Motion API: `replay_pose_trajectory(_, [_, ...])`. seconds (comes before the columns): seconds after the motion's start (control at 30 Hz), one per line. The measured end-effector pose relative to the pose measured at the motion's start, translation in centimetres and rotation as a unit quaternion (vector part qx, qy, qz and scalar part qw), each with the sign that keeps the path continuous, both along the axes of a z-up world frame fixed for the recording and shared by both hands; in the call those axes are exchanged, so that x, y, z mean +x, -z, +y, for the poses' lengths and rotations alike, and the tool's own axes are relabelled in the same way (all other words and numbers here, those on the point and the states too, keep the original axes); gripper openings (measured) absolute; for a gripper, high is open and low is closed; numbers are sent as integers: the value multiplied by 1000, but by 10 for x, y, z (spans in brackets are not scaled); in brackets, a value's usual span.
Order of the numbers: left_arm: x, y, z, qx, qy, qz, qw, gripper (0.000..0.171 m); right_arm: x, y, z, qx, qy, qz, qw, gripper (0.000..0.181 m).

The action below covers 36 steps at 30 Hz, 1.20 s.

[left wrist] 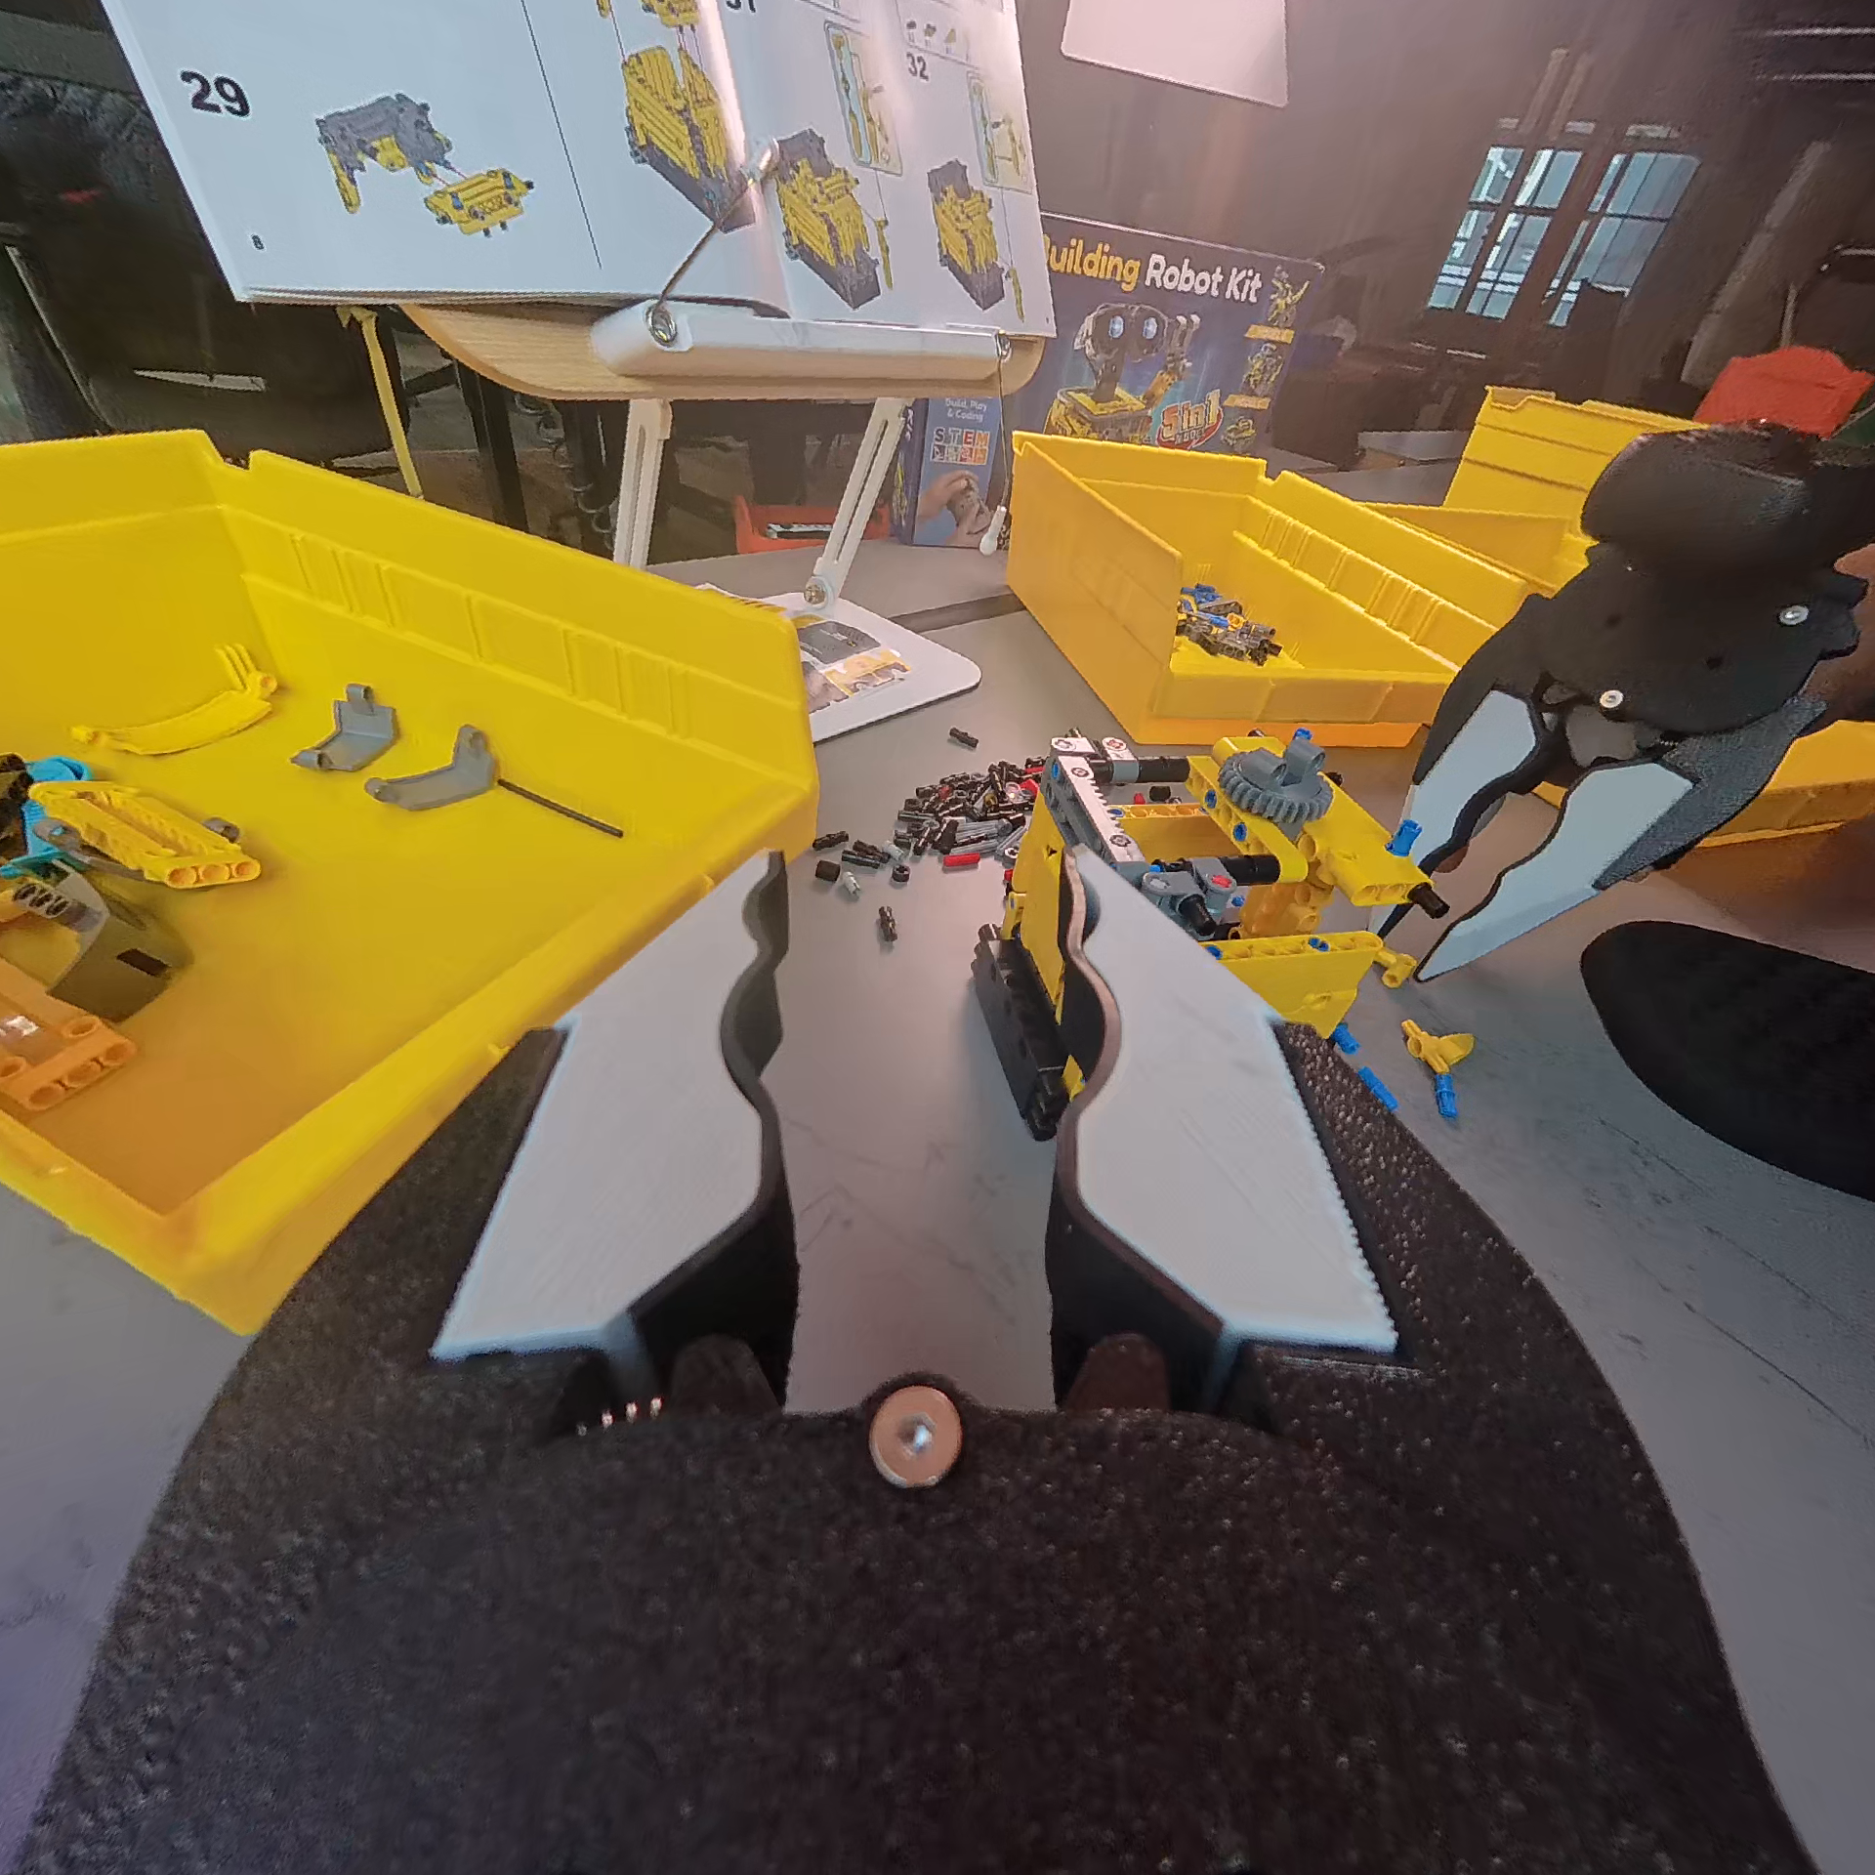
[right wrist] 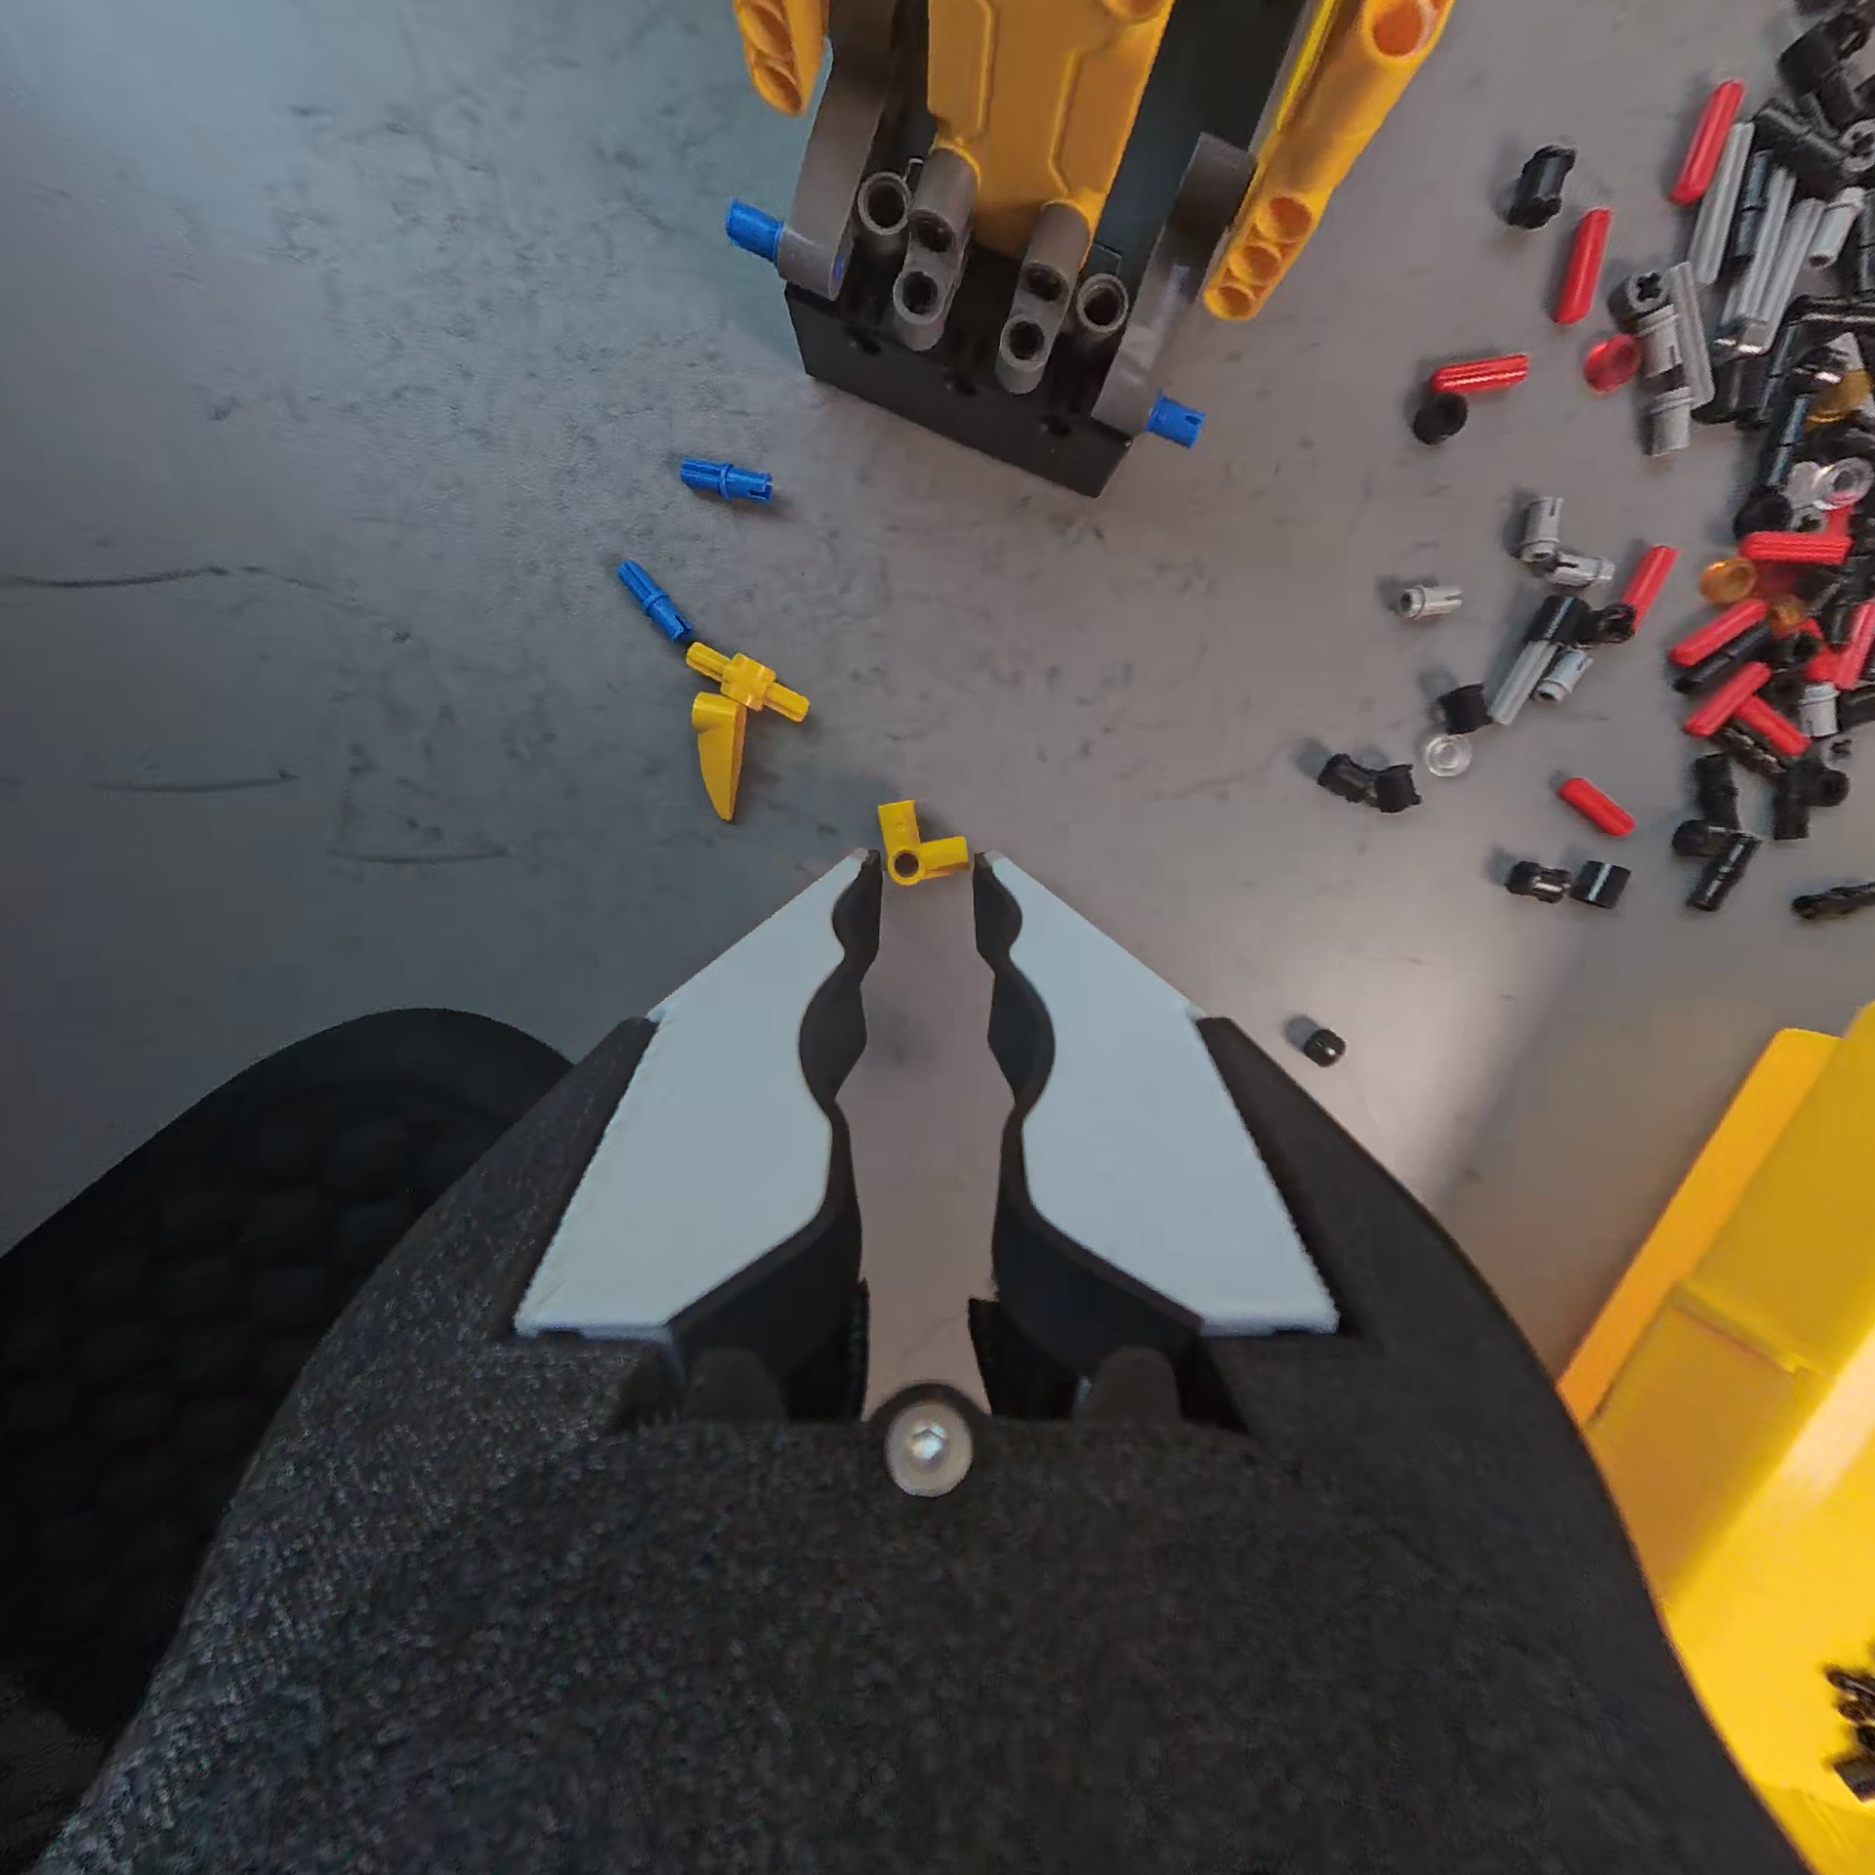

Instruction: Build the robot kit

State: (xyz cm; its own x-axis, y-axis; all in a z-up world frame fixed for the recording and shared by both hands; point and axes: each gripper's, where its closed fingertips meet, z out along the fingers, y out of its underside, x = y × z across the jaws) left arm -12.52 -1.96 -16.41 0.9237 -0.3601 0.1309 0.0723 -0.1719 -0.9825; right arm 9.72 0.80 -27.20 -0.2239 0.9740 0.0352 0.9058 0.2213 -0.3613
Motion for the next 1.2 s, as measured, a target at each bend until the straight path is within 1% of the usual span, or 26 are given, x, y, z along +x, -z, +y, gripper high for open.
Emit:
replay_pose_trajectory(0.17, [0,1,1,-2,0,-1,1000,52,0,2,0,9,-4,5,1000,20])
replay_pose_trajectory(0.27, [0,3,1,-4,1,-1,1000,53,-1,1,1,18,-6,19,1000,27])
replay_pose_trajectory(0.33, [0,4,2,-6,1,0,1000,53,-3,0,-2,9,-6,39,999,46])
replay_pose_trajectory(0.37, [0,4,2,-6,1,0,1000,53,-7,-4,-4,5,-3,62,998,55])
replay_pose_trajectory(0.47, [-1,6,3,-9,0,-2,1000,53,-21,-22,-2,0,20,151,988,82])
replay_pose_trajectory(0.53, [-1,7,3,-11,0,-2,1000,53,-28,-34,5,14,46,209,977,93])
replay_pose_trajectory(0.57, [0,8,3,-13,1,-2,1000,53,-30,-41,9,21,59,237,969,93])
replay_pose_trajectory(0.6, [0,9,4,-14,1,-1,1000,53,-33,-48,12,23,77,270,960,88])
replay_pose_trajectory(0.7, [1,13,5,-20,3,1,1000,53,-39,-72,19,6,123,365,923,81])
replay_pose_trajectory(0.77, [2,16,6,-25,5,3,1000,53,-40,-88,25,9,149,421,894,74])
replay_pose_trajectory(0.83, [6,16,5,-26,16,4,1000,52,-42,-105,29,-4,177,481,858,62])
replay_pose_trajectory(0.87, [8,16,4,-24,20,9,999,53,-42,-111,30,-13,187,508,841,60])
replay_pose_trajectory(0.9, [8,17,4,-24,19,21,999,53,-42,-113,31,-19,196,518,833,60])
replay_pose_trajectory(0.97, [9,19,3,-25,18,42,999,55,-42,-114,34,-6,198,521,830,60])
replay_pose_trajectory(1.03, [10,17,3,-21,17,48,999,55,-40,-117,36,20,197,534,822,54])
replay_pose_trajectory(1.07, [10,16,2,-18,16,49,998,55,-39,-116,37,23,197,536,820,51])
replay_pose_trajectory(1.2, [4,16,3,-15,3,49,999,52,-38,-113,44,26,204,536,819,49])
